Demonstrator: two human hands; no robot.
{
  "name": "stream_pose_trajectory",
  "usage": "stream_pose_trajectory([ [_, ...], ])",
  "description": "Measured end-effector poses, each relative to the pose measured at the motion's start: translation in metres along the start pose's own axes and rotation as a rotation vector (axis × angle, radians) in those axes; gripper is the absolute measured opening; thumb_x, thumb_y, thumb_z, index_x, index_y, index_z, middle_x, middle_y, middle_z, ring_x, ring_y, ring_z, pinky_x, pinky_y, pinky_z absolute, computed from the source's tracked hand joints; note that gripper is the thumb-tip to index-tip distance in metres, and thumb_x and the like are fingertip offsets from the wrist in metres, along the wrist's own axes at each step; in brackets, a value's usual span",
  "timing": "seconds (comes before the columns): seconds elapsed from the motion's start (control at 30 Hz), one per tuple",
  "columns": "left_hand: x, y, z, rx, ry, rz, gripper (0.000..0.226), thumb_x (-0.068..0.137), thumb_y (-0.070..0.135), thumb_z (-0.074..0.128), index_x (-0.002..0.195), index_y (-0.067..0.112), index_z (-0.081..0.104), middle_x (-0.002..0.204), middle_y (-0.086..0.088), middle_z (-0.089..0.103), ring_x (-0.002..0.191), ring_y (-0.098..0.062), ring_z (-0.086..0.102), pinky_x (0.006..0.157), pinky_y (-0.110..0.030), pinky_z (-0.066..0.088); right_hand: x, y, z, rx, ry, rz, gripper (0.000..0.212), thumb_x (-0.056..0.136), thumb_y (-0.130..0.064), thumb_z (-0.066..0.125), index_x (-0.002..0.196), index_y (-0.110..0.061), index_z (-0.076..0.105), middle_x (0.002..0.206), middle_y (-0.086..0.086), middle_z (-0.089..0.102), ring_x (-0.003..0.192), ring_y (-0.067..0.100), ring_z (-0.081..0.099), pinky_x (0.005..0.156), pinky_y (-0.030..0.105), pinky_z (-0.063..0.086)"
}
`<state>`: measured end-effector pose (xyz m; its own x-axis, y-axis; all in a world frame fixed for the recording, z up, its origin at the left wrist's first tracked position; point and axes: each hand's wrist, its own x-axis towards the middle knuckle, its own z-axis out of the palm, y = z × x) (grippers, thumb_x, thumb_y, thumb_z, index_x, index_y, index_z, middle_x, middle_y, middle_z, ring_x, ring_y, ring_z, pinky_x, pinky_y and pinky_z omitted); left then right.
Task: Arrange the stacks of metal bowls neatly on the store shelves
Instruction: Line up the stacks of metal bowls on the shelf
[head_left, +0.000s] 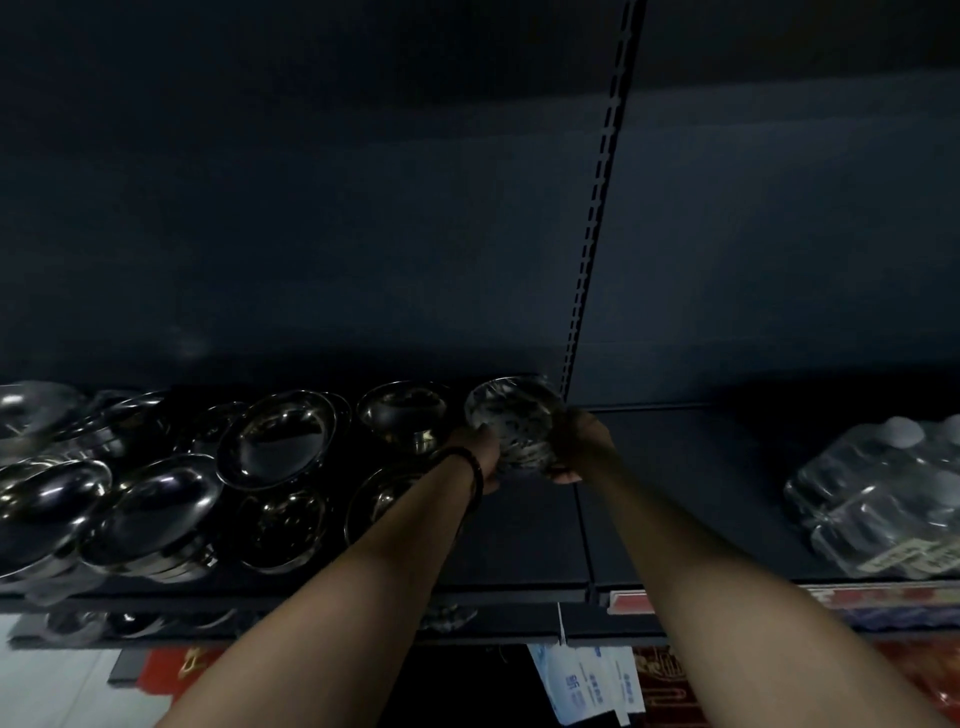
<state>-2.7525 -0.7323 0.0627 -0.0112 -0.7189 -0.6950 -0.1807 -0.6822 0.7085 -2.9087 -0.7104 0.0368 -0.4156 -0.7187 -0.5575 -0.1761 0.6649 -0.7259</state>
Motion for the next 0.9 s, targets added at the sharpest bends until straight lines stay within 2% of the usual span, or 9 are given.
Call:
stream_pose_trajectory([
  [0.2,0.007,0.006,0.012,-0.087,-0.019,-0.055,0.031,0.107,0.017,0.045,0.135,0.013,0.059,0.134,-0.018,0.065,0.115,-0.04,0.067,0.047,-0.044,0.061,0.012,0.0,-0.001,-0.059,-0.032,0.027,0.019,0.096,-0.012,0.074,0.11,0.001,0.069,0.101,0.024,0.077,0.074,0.037,0.08,0.066,0.054,0.067],
  [0.27,0.01,0.005,0.014,-0.08,-0.011,-0.075,0.027,0.108,0.019,0.046,0.129,0.01,0.062,0.127,-0.021,0.068,0.109,-0.041,0.069,0.046,-0.046,0.061,0.012,0.004,0.001,-0.101,-0.051,0.01,0.019,0.094,-0.008,0.075,0.109,0.003,0.071,0.097,0.023,0.078,0.076,0.035,0.08,0.066,0.051,0.067],
  [0.37,0.018,-0.002,0.013,-0.08,0.001,-0.089,0.031,0.111,0.019,0.037,0.126,0.007,0.061,0.125,-0.02,0.07,0.104,-0.039,0.071,0.037,-0.042,0.056,0.003,0.005,0.001,-0.144,-0.05,-0.065,0.029,0.106,-0.013,0.055,0.124,0.008,0.066,0.112,0.025,0.075,0.084,0.034,0.079,0.053,0.031,0.064],
  [0.43,0.014,-0.004,0.011,-0.013,-0.039,-0.089,0.031,0.111,0.019,0.04,0.128,0.008,0.063,0.121,-0.018,0.072,0.098,-0.036,0.073,0.039,-0.039,0.057,-0.007,0.005,-0.004,-0.163,-0.037,-0.081,0.028,0.107,-0.011,0.052,0.118,0.009,0.067,0.105,0.024,0.077,0.088,0.035,0.079,0.059,0.033,0.065],
  [0.53,-0.006,-0.007,0.004,0.142,-0.173,-0.106,0.022,0.109,0.018,0.046,0.118,0.012,0.065,0.118,-0.014,0.073,0.092,-0.029,0.074,0.057,-0.045,0.065,-0.022,0.013,-0.013,-0.184,-0.036,-0.034,0.013,0.1,-0.008,0.065,0.093,0.0,0.072,0.072,0.016,0.076,0.069,0.03,0.08,0.064,0.048,0.067],
  [0.63,-0.015,-0.016,-0.005,0.262,-0.215,-0.113,0.018,0.107,0.02,0.051,0.117,0.012,0.065,0.116,-0.013,0.072,0.088,-0.028,0.074,0.066,-0.046,0.067,-0.039,0.028,-0.022,-0.176,-0.084,0.037,0.017,0.099,-0.023,0.067,0.097,-0.007,0.072,0.08,0.016,0.077,0.062,0.028,0.079,0.054,0.039,0.065],
  [0.73,-0.02,-0.022,-0.009,0.446,-0.105,-0.002,0.029,0.106,0.019,0.051,0.129,0.005,0.062,0.125,-0.017,0.068,0.093,-0.029,0.072,0.079,-0.044,0.066,-0.049,0.034,-0.026,-0.211,-0.064,0.011,0.021,0.098,-0.03,0.066,0.099,-0.009,0.072,0.089,0.015,0.077,0.068,0.028,0.079,0.056,0.038,0.066],
  [0.83,-0.016,-0.02,-0.009,0.458,-0.019,0.143,0.038,0.105,0.013,0.051,0.14,-0.004,0.053,0.13,-0.02,0.066,0.074,-0.019,0.067,0.056,-0.027,0.061,-0.049,0.033,-0.024,-0.157,0.017,-0.111,0.016,0.097,-0.032,0.065,0.1,-0.02,0.075,0.091,0.013,0.079,0.071,0.026,0.079,0.061,0.042,0.068],
  [0.9,-0.018,-0.017,-0.007,0.547,-0.027,0.162,0.038,0.105,0.012,0.051,0.139,-0.006,0.053,0.127,-0.022,0.067,0.074,-0.024,0.071,0.054,-0.029,0.062,-0.05,0.034,-0.022,-0.1,0.042,-0.102,0.018,0.097,-0.028,0.066,0.105,-0.017,0.079,0.093,0.014,0.079,0.07,0.025,0.079,0.06,0.043,0.067],
])
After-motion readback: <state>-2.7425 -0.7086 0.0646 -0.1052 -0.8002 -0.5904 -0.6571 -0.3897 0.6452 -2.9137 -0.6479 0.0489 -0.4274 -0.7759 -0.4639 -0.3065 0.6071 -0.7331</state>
